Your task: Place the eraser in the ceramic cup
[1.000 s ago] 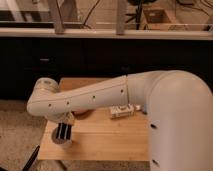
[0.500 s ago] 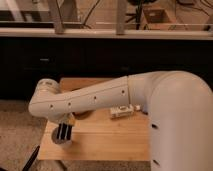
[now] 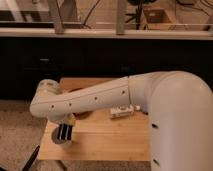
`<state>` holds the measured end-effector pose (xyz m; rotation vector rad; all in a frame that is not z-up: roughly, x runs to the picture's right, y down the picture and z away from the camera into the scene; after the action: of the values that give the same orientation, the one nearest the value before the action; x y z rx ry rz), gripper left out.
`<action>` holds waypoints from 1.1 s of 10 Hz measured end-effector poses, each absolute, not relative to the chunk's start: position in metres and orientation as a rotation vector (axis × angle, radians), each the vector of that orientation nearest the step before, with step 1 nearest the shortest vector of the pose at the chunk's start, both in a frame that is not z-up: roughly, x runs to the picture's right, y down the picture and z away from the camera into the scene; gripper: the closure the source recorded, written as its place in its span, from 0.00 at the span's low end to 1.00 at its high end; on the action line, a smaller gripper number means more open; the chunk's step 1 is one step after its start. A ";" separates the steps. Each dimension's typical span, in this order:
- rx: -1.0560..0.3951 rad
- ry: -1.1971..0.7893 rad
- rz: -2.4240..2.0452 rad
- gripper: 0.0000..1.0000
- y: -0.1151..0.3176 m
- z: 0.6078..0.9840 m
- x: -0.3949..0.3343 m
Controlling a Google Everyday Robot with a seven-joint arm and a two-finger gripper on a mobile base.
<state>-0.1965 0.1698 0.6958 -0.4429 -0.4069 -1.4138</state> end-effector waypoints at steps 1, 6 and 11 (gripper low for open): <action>-0.442 -0.407 -1.413 0.65 0.170 0.696 -0.196; -0.438 -0.410 -1.420 0.92 0.173 0.697 -0.195; -0.435 -0.413 -1.431 0.83 0.175 0.697 -0.195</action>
<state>-0.1947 0.1754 0.6968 -0.4349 -0.4133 -1.4313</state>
